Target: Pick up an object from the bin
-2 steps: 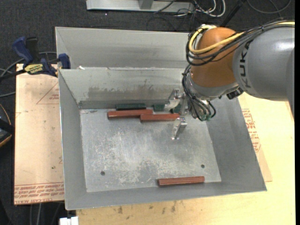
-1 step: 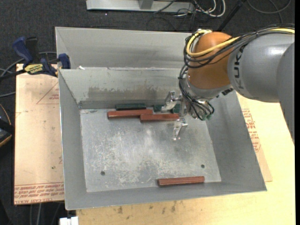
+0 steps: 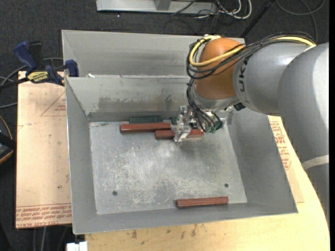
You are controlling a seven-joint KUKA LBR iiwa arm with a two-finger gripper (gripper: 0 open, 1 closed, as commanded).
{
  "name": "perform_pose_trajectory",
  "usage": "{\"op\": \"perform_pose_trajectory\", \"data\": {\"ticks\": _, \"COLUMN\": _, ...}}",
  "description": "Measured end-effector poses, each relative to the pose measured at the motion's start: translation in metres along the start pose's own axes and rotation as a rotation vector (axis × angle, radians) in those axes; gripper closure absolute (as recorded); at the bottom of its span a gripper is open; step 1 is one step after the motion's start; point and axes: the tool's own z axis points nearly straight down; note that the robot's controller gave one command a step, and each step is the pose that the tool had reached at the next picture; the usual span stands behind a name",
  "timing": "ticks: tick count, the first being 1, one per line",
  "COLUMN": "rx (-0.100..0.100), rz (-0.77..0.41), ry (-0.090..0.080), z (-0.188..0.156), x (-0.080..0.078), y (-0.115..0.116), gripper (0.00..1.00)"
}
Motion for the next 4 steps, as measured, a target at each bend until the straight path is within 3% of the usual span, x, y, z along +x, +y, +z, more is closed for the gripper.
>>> {"op": "perform_pose_trajectory", "data": {"ticks": 1, "rx": 0.000, "rz": 0.000, "ry": 0.000, "z": 0.000, "x": 0.000, "y": 0.000, "gripper": 1.00}}
{"op": "perform_pose_trajectory", "data": {"ticks": 2, "rx": -0.002, "rz": -0.032, "ry": 0.017, "z": -0.027, "x": 0.002, "y": -0.003, "gripper": 1.00}}
{"op": "perform_pose_trajectory", "data": {"ticks": 3, "rx": -0.002, "rz": 0.000, "ry": 0.016, "z": -0.126, "x": 0.011, "y": -0.006, "gripper": 0.00}}
{"op": "perform_pose_trajectory", "data": {"ticks": 4, "rx": -0.002, "rz": 0.000, "ry": 0.018, "z": -0.125, "x": 0.011, "y": -0.006, "gripper": 0.00}}
